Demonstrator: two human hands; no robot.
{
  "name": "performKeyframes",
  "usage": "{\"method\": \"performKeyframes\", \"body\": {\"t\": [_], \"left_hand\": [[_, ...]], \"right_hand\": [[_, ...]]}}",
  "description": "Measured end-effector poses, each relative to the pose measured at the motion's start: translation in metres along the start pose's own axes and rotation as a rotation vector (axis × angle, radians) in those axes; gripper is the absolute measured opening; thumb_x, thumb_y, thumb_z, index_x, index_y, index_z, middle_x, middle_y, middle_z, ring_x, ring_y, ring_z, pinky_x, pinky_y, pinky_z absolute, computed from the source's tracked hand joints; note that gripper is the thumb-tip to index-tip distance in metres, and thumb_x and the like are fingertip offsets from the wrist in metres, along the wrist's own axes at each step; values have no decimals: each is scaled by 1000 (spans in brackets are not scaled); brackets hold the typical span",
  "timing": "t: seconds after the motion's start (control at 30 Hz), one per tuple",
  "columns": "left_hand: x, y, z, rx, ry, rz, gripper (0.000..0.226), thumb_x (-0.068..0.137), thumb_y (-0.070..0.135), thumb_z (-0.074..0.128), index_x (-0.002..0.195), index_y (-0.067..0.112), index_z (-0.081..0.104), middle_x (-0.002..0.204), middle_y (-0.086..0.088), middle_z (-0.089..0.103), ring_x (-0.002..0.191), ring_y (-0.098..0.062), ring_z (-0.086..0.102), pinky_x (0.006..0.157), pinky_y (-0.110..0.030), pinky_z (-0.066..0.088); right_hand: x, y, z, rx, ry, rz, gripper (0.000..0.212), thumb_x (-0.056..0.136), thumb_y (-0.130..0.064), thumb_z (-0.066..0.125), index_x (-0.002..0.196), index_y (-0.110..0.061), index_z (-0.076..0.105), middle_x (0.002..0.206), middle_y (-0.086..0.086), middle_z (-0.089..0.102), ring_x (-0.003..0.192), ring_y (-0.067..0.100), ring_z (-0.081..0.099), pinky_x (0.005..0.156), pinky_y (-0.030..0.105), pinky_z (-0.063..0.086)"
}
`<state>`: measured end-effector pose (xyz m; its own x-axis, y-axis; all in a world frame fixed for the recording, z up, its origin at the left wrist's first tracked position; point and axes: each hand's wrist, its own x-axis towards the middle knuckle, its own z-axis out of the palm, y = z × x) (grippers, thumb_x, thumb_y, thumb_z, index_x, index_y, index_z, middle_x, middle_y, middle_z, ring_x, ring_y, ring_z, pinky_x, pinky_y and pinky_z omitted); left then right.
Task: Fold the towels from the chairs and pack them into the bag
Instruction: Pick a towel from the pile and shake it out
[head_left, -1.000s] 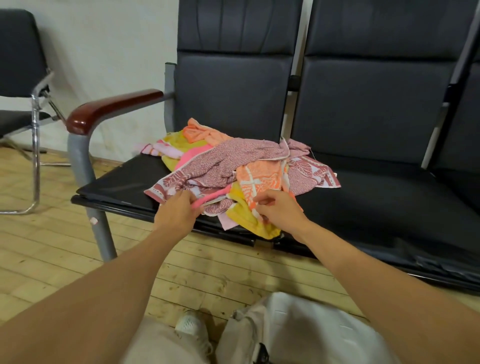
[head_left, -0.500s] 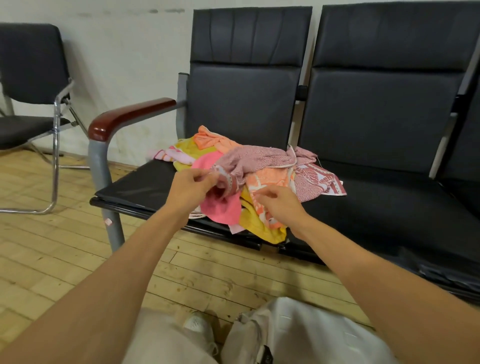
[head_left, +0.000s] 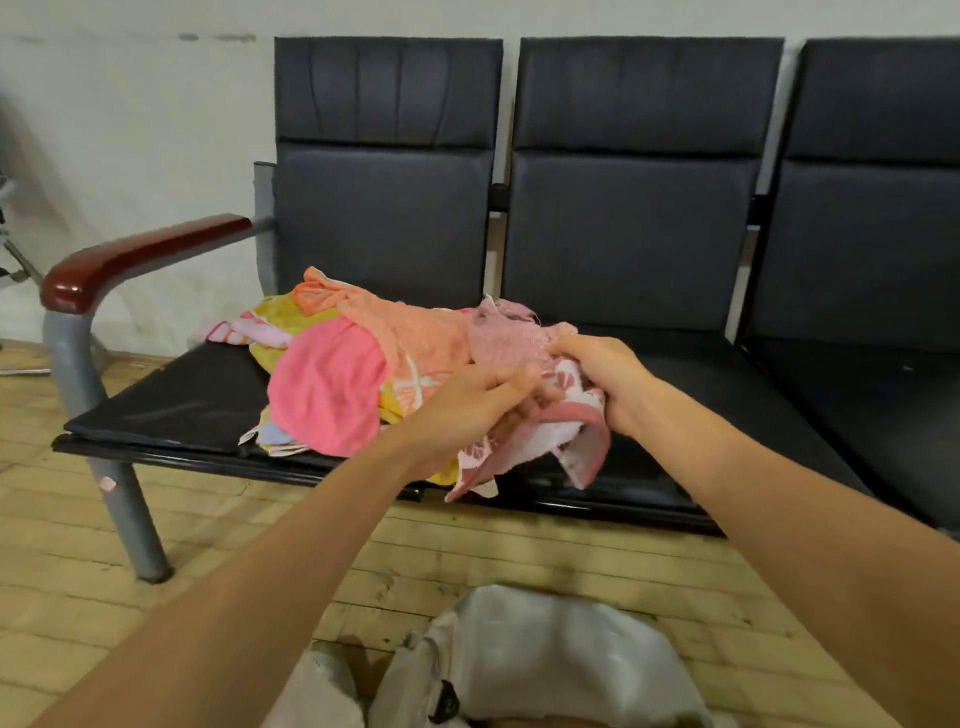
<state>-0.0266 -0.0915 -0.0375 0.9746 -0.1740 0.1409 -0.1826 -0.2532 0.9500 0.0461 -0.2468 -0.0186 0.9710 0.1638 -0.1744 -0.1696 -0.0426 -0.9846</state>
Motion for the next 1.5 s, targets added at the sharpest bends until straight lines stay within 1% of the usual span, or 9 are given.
{"method": "performKeyframes", "body": {"t": [0.17, 0.33, 0.5, 0.6, 0.7, 0.93, 1.07, 1.17, 1.5], "left_hand": [[27, -34, 39, 219, 83, -141, 20, 97, 13, 50, 108, 15, 67, 91, -1, 67, 76, -11, 62, 64, -15, 47], [56, -74, 85, 367, 135, -254, 30, 95, 15, 52, 124, 8, 57, 77, 3, 57, 68, -10, 54, 65, -28, 44], [67, -78, 120, -340, 188, -438, 31, 100, 22, 48, 125, 3, 54, 120, -15, 62, 97, -24, 62, 75, -35, 54], [69, -68, 127, -611, 235, -482, 32, 98, 10, 50, 127, -2, 53, 114, -18, 65, 93, -26, 64, 69, -35, 53], [64, -59, 130, -690, 317, -572, 32, 92, 3, 53, 123, -5, 56, 102, -19, 67, 85, -28, 66, 65, -36, 53], [24, -34, 130, -431, -131, -556, 29, 84, 0, 49, 109, 0, 64, 107, -19, 68, 93, -29, 65, 77, -35, 51], [22, -33, 114, -192, -226, -524, 27, 93, 21, 55, 116, 9, 64, 114, -7, 70, 107, -23, 64, 97, -39, 47], [22, -42, 104, -52, -153, -537, 38, 92, 47, 55, 116, 19, 66, 112, 2, 71, 106, -17, 63, 95, -38, 47], [17, -21, 118, -725, 10, -483, 34, 97, 29, 50, 121, 9, 63, 114, -8, 70, 103, -22, 65, 83, -35, 52]], "right_hand": [[-28, 22, -80, -296, -39, -53, 12, 86, -15, 68, 78, -10, 60, 74, 12, 63, 67, 23, 64, 67, 34, 54], [-43, 54, -129, -496, -82, 13, 28, 90, -34, 67, 89, -6, 65, 85, 19, 65, 74, 28, 64, 71, 36, 52], [-48, 60, -132, -579, -223, 108, 65, 93, -58, 51, 95, 5, 67, 93, 19, 71, 82, 27, 67, 82, 39, 55], [-56, 62, -131, -625, -302, 186, 52, 96, -56, 46, 87, -11, 69, 88, 3, 69, 72, 16, 63, 66, 26, 51], [-57, 72, -134, -544, -266, 231, 53, 99, -51, 44, 103, -3, 68, 104, 10, 68, 78, 20, 68, 66, 31, 58], [-43, 98, -115, -120, 6, 270, 47, 100, -47, 45, 118, -7, 63, 114, 11, 69, 104, 27, 64, 88, 40, 54], [-40, 101, -104, -172, 82, 177, 30, 95, -32, 61, 107, -5, 71, 105, 10, 72, 92, 21, 66, 82, 34, 55], [-42, 98, -102, -227, 70, 81, 22, 91, -26, 67, 98, -6, 74, 96, 7, 74, 81, 17, 66, 79, 31, 55], [-51, 62, -109, -527, 102, -391, 14, 92, -24, 66, 90, -18, 78, 68, -18, 69, 64, -6, 61, 61, 13, 43]]}}
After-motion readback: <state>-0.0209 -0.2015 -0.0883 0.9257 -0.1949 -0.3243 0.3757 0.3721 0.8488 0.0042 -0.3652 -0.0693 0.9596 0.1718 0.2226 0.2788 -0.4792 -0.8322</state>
